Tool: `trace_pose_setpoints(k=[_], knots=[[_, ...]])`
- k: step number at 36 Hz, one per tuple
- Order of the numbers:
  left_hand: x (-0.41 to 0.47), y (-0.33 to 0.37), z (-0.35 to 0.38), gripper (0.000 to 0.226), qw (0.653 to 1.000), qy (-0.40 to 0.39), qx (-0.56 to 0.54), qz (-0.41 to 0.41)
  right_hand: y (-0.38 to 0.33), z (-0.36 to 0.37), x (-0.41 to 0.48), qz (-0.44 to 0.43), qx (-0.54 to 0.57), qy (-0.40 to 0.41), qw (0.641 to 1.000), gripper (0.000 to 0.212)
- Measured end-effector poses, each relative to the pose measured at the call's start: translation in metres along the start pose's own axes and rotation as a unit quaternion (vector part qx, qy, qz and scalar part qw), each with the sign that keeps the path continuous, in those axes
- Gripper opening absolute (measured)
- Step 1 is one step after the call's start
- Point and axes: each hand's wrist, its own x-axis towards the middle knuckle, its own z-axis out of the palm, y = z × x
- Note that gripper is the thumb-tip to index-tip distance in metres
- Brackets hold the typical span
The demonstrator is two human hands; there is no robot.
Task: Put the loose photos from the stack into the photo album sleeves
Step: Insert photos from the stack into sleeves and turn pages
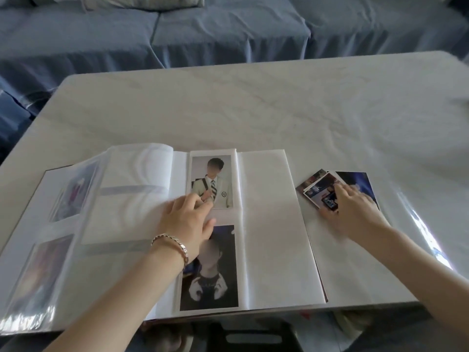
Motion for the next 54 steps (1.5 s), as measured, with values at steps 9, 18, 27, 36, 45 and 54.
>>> trace_pose_setpoints(k=[9,18,27,36,45,54], knots=[[0.002,0.0,-0.001,0.04,1.0,0.002,0.003,0.003,-0.009,-0.002,-0.014,-0.106,-0.037,0.088,0.99,0.027],[-0.001,0.007,-0.005,0.033,0.996,0.029,-0.078,0.002,-0.006,-0.019,-0.02,-0.002,0.099,0.084,0.992,0.039],[-0.006,0.037,-0.045,0.045,0.749,-0.083,-0.642,-0.145,-0.094,-0.042,-0.069,-0.337,0.218,0.141,0.905,0.049],[-0.016,-0.023,-0.058,0.026,0.863,0.053,-0.473,-0.171,-0.157,-0.056,-0.057,-0.379,0.249,0.075,0.888,0.038],[-0.02,-0.083,-0.086,0.03,0.934,0.011,-0.334,-0.13,-0.213,-0.083,-0.018,-0.326,0.257,-0.051,0.908,0.01],[-0.028,-0.112,-0.077,0.027,0.724,0.129,-0.604,-0.309,-0.247,-0.081,-0.01,-0.146,0.617,-0.087,0.769,0.013]])
